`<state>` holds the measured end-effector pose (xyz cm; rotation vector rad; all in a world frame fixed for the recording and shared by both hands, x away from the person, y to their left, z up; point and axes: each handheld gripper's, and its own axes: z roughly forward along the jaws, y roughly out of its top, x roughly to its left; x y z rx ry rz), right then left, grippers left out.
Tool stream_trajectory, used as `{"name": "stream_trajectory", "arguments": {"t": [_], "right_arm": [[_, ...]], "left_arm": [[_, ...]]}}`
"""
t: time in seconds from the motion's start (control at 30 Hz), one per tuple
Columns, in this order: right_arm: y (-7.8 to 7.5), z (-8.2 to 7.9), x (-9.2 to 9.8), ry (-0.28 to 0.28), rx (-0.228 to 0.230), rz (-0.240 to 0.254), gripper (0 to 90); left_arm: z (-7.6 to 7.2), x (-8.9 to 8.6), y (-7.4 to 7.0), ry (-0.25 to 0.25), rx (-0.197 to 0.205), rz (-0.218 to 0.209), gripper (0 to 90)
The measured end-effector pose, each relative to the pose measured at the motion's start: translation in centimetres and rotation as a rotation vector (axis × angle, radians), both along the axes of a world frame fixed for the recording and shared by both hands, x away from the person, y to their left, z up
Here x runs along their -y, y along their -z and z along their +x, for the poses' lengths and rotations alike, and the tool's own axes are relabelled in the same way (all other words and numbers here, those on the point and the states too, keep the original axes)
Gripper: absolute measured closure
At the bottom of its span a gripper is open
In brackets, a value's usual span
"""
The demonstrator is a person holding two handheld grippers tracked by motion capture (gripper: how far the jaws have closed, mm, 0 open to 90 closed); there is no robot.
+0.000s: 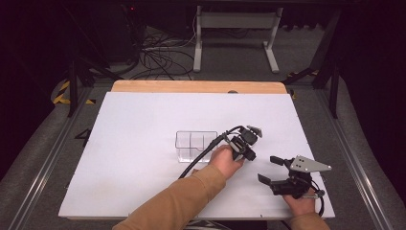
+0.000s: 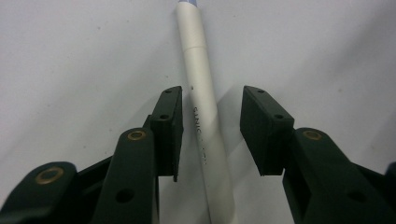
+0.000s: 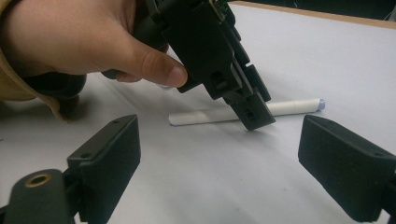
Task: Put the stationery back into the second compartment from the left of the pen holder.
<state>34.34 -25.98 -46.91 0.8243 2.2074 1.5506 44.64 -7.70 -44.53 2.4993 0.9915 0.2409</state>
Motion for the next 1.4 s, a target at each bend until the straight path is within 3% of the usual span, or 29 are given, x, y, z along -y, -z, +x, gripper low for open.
{"name": "stream_trajectory", "arguments": {"t": [0.4,0.83,1.03,1.4], "right_arm": [[0.0,0.0,0.0,-0.005,-0.001,-0.006,13.5],[0.0,0.0,-0.1,-0.008,0.001,-0.013,13.8],[0.1,0.0,-0.1,-0.009,-0.001,-0.011,13.8],[0.1,0.0,-0.1,-0.009,-0.001,-0.013,13.8]], "left_arm": [[-0.1,0.2,-0.1,-0.015,0.015,0.025,68.9],[0.0,0.3,-0.1,-0.047,0.004,0.018,78.1],[-0.3,0.1,-0.9,-0.043,0.029,-0.016,78.5],[-1.8,-1.4,-4.4,-0.005,0.095,-0.144,78.5]]}}
